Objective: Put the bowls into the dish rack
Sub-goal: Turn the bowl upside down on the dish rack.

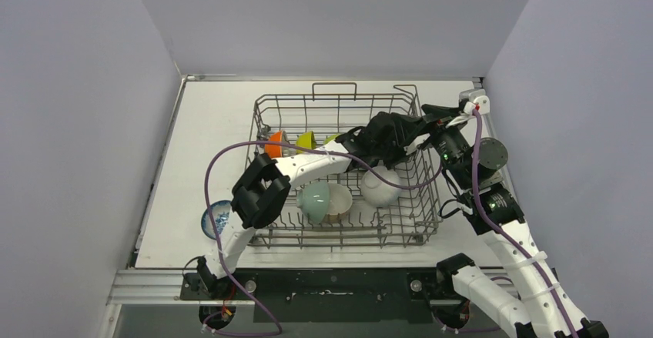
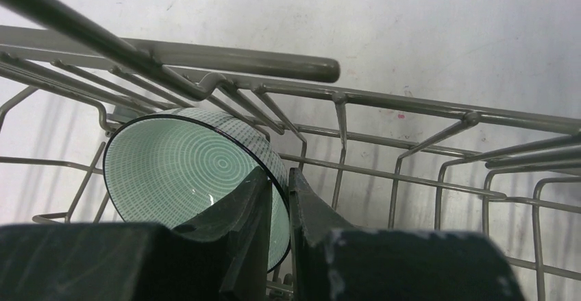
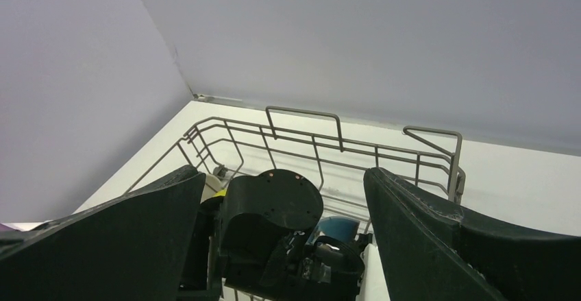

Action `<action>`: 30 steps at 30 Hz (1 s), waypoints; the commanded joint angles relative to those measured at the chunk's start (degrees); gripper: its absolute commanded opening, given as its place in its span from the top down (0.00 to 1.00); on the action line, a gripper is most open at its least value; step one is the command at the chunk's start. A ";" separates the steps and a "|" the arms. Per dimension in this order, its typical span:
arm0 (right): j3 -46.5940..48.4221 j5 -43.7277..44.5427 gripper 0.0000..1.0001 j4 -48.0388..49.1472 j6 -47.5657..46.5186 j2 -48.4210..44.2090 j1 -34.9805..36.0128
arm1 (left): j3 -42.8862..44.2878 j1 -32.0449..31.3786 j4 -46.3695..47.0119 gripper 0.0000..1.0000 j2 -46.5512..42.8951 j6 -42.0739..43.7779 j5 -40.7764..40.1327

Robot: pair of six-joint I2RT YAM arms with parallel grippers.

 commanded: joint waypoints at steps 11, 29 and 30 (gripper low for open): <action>2.77 0.58 0.10 1.41 -0.09 -0.95 -0.14 | -10.38 3.59 30.95 1.00 -8.43 -28.66 9.12; 3.21 -0.09 0.10 1.81 0.52 0.14 -0.14 | -5.55 12.67 39.31 1.00 -6.37 -57.34 11.11; 3.19 -0.10 0.10 1.82 0.52 0.12 -0.14 | -4.83 13.12 38.46 1.00 -6.08 -57.69 10.90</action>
